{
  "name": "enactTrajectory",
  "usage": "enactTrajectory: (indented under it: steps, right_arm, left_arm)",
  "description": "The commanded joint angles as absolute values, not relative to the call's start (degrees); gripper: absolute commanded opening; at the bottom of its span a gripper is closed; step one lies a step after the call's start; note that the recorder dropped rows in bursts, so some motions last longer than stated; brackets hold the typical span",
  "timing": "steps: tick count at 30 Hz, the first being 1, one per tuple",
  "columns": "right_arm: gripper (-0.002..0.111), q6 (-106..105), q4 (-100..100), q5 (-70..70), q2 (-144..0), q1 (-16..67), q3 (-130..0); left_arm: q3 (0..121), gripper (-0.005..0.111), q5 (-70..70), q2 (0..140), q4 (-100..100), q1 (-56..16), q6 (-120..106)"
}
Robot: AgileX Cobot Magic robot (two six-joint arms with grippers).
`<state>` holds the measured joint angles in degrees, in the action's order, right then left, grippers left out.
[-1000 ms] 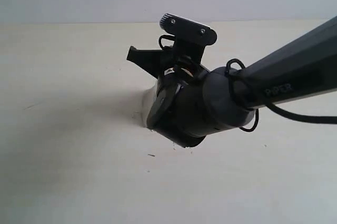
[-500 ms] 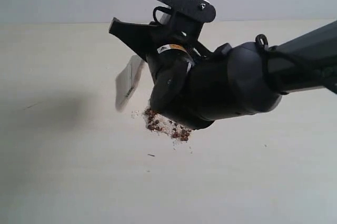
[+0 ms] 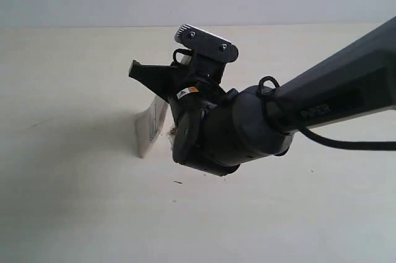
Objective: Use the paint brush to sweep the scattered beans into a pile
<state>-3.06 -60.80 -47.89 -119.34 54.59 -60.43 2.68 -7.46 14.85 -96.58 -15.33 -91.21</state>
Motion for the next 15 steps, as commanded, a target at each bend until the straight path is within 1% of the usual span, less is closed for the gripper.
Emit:
enactTrajectory:
  steps: [1, 15]
  right_arm:
    - [0.0, -9.17, -66.38, -50.63, -119.28, 54.66, -60.41]
    - [0.0, -20.9, -73.57, -54.39, -116.54, 54.66, -60.41]
  left_arm:
    - [2.55, 0.0, -7.29, 14.58, -96.34, -15.41, -91.26]
    - [2.55, 0.0, -7.29, 14.58, -96.34, -15.41, -91.26]
